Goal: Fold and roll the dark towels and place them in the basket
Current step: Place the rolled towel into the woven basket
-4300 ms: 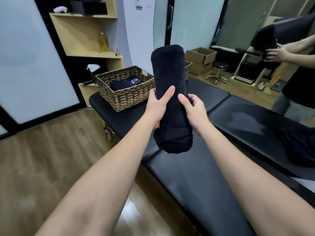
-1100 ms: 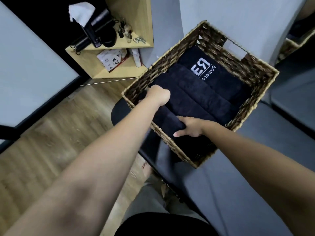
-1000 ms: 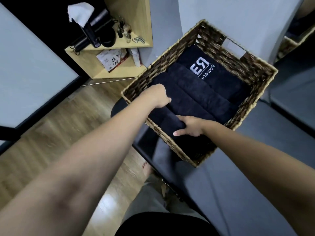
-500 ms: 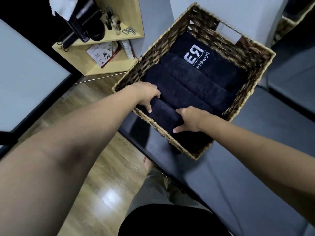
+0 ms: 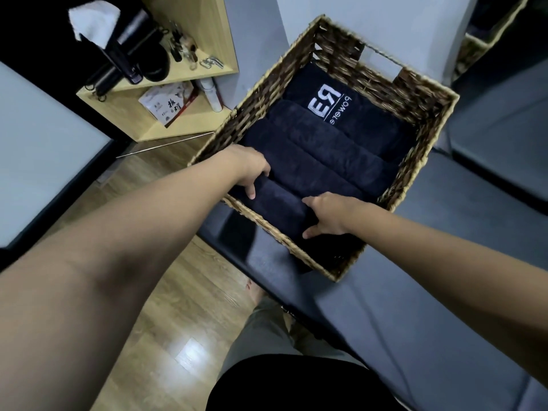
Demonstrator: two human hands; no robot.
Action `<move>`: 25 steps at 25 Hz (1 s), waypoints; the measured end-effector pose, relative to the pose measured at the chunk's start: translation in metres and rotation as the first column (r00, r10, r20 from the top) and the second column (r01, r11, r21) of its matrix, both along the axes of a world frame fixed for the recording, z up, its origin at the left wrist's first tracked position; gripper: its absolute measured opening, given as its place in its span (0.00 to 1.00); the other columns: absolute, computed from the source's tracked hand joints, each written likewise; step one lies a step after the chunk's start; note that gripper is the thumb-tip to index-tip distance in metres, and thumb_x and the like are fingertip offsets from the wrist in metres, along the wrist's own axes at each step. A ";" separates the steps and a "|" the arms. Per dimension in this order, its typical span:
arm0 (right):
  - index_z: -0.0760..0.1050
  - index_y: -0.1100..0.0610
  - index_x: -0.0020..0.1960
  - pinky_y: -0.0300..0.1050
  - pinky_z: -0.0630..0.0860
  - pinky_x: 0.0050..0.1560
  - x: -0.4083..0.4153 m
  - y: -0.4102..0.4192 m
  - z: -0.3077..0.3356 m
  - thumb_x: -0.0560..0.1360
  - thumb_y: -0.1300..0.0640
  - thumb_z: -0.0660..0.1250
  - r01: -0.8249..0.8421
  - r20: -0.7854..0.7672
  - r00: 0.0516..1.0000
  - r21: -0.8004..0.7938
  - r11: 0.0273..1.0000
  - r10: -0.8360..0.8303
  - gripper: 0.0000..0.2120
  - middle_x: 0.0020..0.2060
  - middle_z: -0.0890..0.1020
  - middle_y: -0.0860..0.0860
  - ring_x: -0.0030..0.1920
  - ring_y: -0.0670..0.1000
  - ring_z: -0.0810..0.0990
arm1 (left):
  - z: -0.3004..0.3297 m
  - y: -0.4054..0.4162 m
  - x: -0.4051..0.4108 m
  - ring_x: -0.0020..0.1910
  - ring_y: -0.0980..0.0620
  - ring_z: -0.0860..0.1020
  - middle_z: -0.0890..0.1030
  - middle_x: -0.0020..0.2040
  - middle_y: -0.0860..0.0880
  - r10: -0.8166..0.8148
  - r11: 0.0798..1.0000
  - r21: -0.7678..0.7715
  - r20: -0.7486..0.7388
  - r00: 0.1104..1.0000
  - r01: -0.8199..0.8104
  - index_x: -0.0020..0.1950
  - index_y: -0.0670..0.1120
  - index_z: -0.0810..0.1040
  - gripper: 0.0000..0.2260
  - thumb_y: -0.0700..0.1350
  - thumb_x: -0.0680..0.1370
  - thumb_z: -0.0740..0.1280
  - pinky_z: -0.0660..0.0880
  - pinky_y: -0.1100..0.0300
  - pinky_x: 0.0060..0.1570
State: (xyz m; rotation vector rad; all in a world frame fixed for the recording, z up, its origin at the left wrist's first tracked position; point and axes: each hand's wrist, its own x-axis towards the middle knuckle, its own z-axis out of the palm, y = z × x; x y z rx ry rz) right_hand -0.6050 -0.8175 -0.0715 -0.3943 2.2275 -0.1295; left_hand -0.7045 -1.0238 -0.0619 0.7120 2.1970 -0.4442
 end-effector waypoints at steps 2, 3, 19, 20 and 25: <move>0.68 0.59 0.69 0.52 0.75 0.62 0.006 -0.001 0.002 0.71 0.36 0.74 -0.029 -0.053 0.998 0.053 0.998 0.032 0.37 0.65 0.75 0.59 0.64 0.61 0.77 | 0.000 -0.003 0.001 0.68 0.43 0.71 0.72 0.70 0.46 0.003 0.999 -0.038 -0.050 0.999 -0.005 0.75 0.52 0.71 0.33 0.58 0.72 0.76 0.74 0.48 0.64; 0.69 0.60 0.67 0.50 0.75 0.59 0.009 -0.002 0.003 0.71 0.37 0.74 -0.020 -0.054 0.998 0.070 0.997 0.024 0.36 0.64 0.76 0.60 0.63 0.62 0.77 | -0.002 -0.003 0.003 0.67 0.42 0.72 0.73 0.69 0.46 0.013 0.999 -0.037 -0.063 0.998 -0.015 0.73 0.50 0.72 0.32 0.58 0.72 0.76 0.74 0.48 0.63; 0.74 0.59 0.59 0.51 0.76 0.48 0.021 -0.005 0.020 0.75 0.40 0.71 0.055 -0.090 0.995 0.106 0.993 -0.045 0.25 0.56 0.80 0.57 0.55 0.61 0.81 | -0.019 -0.015 0.000 0.70 0.42 0.72 0.73 0.72 0.45 0.168 0.983 0.077 0.006 0.986 -0.168 0.77 0.52 0.68 0.31 0.55 0.76 0.74 0.72 0.49 0.66; 0.75 0.58 0.58 0.50 0.76 0.46 0.022 -0.005 0.023 0.74 0.38 0.72 0.042 -0.141 0.990 0.111 0.993 -0.026 0.25 0.53 0.79 0.56 0.54 0.61 0.82 | -0.014 -0.016 0.000 0.69 0.43 0.72 0.74 0.70 0.46 0.138 0.987 0.085 -0.028 0.990 -0.135 0.75 0.52 0.70 0.30 0.56 0.75 0.74 0.73 0.50 0.64; 0.76 0.58 0.58 0.50 0.75 0.44 0.031 -0.012 0.025 0.72 0.39 0.75 0.111 -0.127 0.987 0.108 0.988 -0.097 0.26 0.47 0.77 0.54 0.53 0.61 0.82 | -0.001 -0.010 0.008 0.63 0.43 0.77 0.79 0.64 0.46 0.024 0.996 0.088 -0.112 0.993 -0.014 0.69 0.50 0.77 0.23 0.52 0.75 0.75 0.75 0.52 0.56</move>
